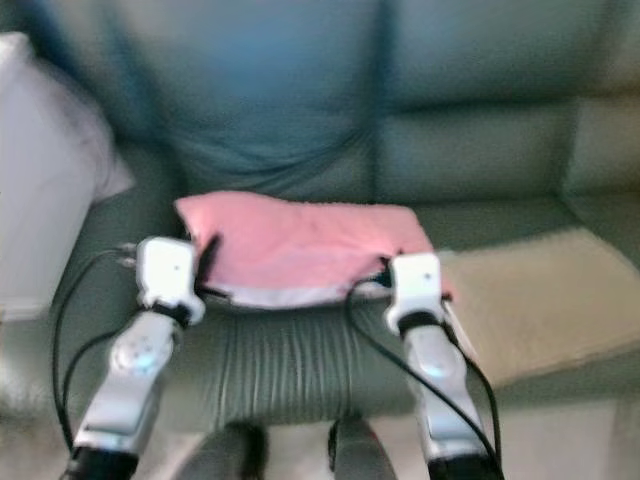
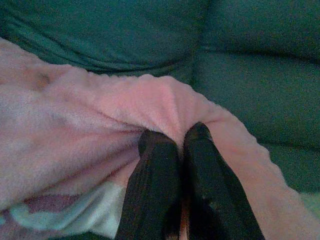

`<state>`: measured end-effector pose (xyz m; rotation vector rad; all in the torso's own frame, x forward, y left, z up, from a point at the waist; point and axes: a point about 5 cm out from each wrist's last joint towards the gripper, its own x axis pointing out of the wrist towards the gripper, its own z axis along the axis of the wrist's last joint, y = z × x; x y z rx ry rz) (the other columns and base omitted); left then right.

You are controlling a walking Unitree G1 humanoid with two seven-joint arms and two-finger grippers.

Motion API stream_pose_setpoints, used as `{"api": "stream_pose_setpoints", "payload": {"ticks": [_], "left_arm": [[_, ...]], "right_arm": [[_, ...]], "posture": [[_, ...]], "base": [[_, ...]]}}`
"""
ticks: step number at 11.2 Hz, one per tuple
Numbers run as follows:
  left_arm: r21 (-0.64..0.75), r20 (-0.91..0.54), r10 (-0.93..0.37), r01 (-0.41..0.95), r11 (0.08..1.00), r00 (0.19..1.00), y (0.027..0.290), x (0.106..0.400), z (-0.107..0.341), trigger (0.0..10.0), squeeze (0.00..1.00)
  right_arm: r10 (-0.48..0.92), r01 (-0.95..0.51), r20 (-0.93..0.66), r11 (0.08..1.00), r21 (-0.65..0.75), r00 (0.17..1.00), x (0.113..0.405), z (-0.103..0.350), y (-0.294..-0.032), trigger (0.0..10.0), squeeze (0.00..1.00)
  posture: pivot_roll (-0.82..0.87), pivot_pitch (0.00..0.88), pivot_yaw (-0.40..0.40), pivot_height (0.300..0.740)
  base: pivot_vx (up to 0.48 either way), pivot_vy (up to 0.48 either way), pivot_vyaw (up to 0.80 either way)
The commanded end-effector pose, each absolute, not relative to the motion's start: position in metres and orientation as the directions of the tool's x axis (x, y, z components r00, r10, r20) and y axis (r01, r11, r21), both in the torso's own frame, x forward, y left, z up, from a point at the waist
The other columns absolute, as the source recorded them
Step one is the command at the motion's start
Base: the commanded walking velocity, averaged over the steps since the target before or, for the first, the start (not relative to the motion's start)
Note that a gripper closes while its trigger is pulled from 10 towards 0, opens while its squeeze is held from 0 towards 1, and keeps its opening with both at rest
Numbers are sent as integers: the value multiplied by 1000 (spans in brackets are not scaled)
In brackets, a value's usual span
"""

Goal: Move the pillow to the sofa

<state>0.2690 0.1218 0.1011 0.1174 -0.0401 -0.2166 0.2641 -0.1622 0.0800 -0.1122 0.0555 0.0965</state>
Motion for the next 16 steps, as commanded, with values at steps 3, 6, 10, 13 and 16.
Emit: {"api": "stream_pose_setpoints", "payload": {"ticks": [3,6,10,13,16], "left_arm": [[142,25,-200,194,971,980,129,268,100,10000,0],[174,40,-209,200,964,977,128,269,102,10000,0],[197,54,-220,205,959,974,129,267,105,10000,0],[238,75,-203,180,954,976,134,269,108,10000,0],[248,42,-240,223,943,970,130,265,101,10000,0]], "right_arm": [[126,-127,-20,989,-77,992,264,87,-155,10000,0],[125,-125,-9,990,-70,992,266,89,-155,10000,0],[124,-124,-6,990,-60,992,265,89,-154,10000,0],[122,-122,1,991,-49,993,265,89,-153,10000,0],[113,-113,-2,992,-50,994,263,88,-153,10000,0]], "posture": [[-53,145,-30,740],[-47,141,-27,740],[-44,144,-19,740],[-42,147,-15,740],[-42,160,-12,740]], "base": [[0,0,0],[0,0,0],[0,0,0],[0,0,0],[0,0,0]]}}
